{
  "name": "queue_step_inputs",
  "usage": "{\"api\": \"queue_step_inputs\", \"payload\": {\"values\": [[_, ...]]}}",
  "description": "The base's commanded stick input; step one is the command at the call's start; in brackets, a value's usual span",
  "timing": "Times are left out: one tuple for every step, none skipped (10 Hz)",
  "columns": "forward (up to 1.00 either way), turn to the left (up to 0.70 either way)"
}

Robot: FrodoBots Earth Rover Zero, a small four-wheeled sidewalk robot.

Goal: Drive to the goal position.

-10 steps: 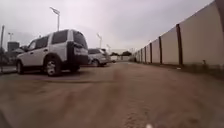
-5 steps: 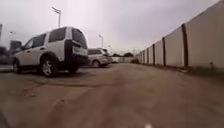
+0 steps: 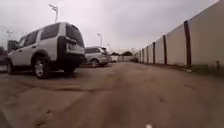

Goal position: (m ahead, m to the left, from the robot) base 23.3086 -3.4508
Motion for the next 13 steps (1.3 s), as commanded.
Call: {"api": "queue_step_inputs", "payload": {"values": [[0.85, -0.33], [0.85, -0.33], [0.85, 0.01], [0.85, 0.01], [0.85, 0.01], [0.85, 0.01], [0.85, 0.01], [0.85, 0.01], [0.85, 0.01], [0.85, 0.01], [0.85, 0.01], [0.85, 0.01], [0.85, 0.01]]}}
